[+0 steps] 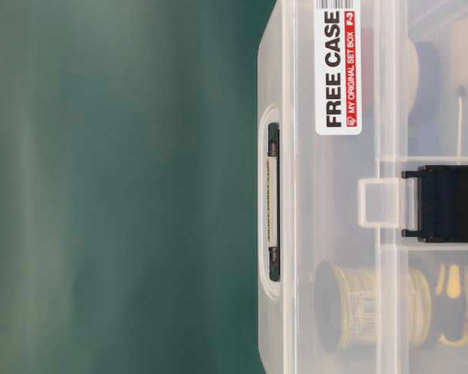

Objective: Open the tool box with both arms.
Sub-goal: 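Move both grippers inward to the left and right edges of the clear lid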

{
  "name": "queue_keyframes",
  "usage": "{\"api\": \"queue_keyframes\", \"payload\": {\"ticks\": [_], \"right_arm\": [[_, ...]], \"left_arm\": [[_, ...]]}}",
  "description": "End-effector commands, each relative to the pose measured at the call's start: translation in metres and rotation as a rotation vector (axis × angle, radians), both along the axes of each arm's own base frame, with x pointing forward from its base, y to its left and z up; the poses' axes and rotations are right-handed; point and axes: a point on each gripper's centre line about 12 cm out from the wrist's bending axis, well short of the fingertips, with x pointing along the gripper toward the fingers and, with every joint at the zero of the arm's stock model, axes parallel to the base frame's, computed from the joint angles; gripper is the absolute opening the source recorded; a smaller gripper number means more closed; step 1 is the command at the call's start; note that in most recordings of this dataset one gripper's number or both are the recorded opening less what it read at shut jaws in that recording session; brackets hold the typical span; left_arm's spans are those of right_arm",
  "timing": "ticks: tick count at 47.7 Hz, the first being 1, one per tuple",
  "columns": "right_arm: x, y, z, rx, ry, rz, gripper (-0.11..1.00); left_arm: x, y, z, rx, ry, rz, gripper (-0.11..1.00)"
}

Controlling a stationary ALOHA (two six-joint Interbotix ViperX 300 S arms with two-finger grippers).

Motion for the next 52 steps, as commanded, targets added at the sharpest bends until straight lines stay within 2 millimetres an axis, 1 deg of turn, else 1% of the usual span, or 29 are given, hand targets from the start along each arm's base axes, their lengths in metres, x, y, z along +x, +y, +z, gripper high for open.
{"api": "queue_keyframes", "payload": {"ticks": [1, 4, 9, 17, 27, 28, 30, 33, 34, 39, 42, 43, 45, 48, 52], "right_arm": [[0.004, 0.000, 0.011, -0.011, -0.021, -0.002, 0.00], [0.005, -0.001, 0.011, -0.012, -0.006, -0.008, 0.00], [0.007, -0.007, 0.009, 0.000, 0.052, -0.033, 0.00], [0.011, -0.019, -0.003, 0.024, 0.139, -0.089, 0.00], [0.013, -0.034, -0.020, 0.054, 0.245, -0.161, 0.01], [0.014, -0.035, -0.022, 0.056, 0.259, -0.167, 0.01], [0.014, -0.038, -0.027, 0.065, 0.287, -0.181, 0.07], [0.014, -0.045, -0.035, 0.078, 0.336, -0.209, 0.21], [0.014, -0.046, -0.039, 0.084, 0.353, -0.215, 0.29], [0.016, -0.055, -0.054, 0.103, 0.441, -0.255, 0.61], [0.016, -0.063, -0.066, 0.120, 0.508, -0.284, 0.78], [0.016, -0.065, -0.070, 0.125, 0.527, -0.293, 0.81], [0.017, -0.068, -0.076, 0.134, 0.560, -0.306, 0.86], [0.019, -0.072, -0.084, 0.144, 0.598, -0.317, 0.85], [0.022, -0.076, -0.090, 0.149, 0.628, -0.327, 0.86]], "left_arm": [[0.003, 0.004, 0.004, -0.021, -0.002, 0.022, 0.00], [0.002, 0.007, 0.003, -0.018, 0.006, 0.039, 0.00], [0.002, 0.013, -0.004, -0.020, 0.062, 0.069, 0.00], [0.000, 0.026, -0.021, -0.032, 0.199, 0.131, 0.00], [-0.003, 0.033, -0.034, -0.037, 0.279, 0.170, 0.01], [-0.003, 0.034, -0.035, -0.038, 0.285, 0.174, 0.02], [-0.004, 0.036, -0.039, -0.040, 0.297, 0.182, 0.10], [-0.005, 0.038, -0.045, -0.044, 0.315, 0.194, 0.25], [-0.006, 0.038, -0.048, -0.044, 0.326, 0.197, 0.32], [-0.008, 0.043, -0.063, -0.036, 0.381, 0.221, 0.65], [-0.009, 0.048, -0.071, -0.032, 0.418, 0.242, 0.81], [-0.009, 0.050, -0.073, -0.029, 0.427, 0.250, 0.85], [-0.009, 0.053, -0.078, -0.034, 0.447, 0.266, 0.90], [-0.009, 0.058, -0.087, -0.043, 0.481, 0.289, 0.89], [-0.006, 0.062, -0.093, -0.050, 0.507, 0.302, 0.90]]}}
